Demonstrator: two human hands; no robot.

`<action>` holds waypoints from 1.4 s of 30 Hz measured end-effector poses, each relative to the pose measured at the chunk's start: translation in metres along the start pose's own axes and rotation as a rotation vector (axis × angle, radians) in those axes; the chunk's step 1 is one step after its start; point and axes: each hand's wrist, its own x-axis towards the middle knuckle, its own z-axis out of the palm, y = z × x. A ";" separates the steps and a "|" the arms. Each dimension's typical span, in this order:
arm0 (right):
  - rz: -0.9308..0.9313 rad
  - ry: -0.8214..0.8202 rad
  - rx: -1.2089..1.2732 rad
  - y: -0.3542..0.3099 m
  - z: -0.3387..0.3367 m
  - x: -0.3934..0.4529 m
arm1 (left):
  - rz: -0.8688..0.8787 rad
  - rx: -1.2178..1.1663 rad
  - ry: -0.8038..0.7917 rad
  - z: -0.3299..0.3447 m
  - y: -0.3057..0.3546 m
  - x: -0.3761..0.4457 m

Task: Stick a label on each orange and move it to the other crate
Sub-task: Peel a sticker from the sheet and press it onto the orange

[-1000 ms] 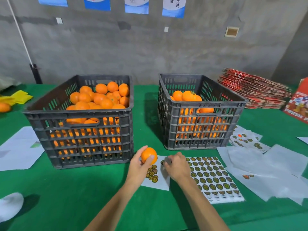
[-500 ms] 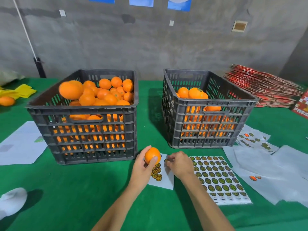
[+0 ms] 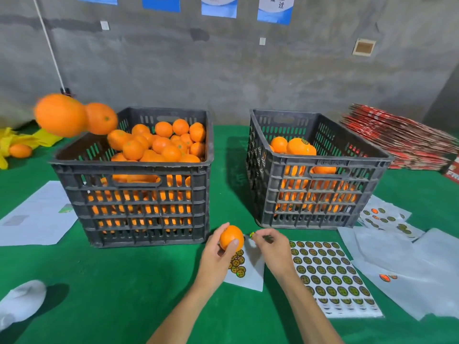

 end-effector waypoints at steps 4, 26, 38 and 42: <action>-0.028 -0.113 0.201 -0.023 0.000 -0.012 | -0.021 -0.045 0.007 0.001 0.007 -0.001; -0.316 -0.138 0.354 -0.169 -0.069 0.008 | 0.275 0.043 -0.014 0.042 0.194 0.070; -0.505 0.172 -0.712 -0.182 -0.115 0.102 | 0.518 0.306 0.228 -0.064 0.247 0.131; -0.413 0.339 -0.775 -0.191 -0.096 0.114 | 0.511 0.552 0.370 -0.116 0.236 0.140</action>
